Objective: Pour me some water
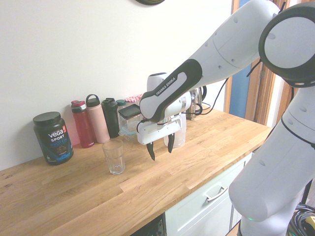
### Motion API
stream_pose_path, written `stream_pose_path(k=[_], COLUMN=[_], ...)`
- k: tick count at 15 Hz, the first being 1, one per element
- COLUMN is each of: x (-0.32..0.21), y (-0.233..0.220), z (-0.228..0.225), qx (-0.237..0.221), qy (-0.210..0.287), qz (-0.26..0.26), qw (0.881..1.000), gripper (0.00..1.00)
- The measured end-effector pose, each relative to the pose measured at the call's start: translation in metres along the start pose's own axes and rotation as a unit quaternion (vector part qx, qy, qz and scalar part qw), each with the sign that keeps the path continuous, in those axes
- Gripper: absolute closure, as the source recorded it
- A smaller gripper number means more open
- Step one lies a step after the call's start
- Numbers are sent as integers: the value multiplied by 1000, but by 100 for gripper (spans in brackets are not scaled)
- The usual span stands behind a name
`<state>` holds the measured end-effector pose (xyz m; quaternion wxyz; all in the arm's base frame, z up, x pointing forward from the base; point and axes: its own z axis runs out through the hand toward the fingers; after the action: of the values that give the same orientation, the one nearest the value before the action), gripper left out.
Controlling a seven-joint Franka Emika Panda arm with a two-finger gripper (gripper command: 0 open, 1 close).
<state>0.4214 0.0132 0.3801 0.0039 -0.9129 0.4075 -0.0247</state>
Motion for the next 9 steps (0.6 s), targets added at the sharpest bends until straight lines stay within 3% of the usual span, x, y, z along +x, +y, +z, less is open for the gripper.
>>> stream_pose_path(k=[4, 9], x=[2, -4], y=[0, 37], z=[-9, -104], qx=[7, 47], qy=[8, 54], qz=[8, 42], qw=[1000, 997], gripper=[0, 0])
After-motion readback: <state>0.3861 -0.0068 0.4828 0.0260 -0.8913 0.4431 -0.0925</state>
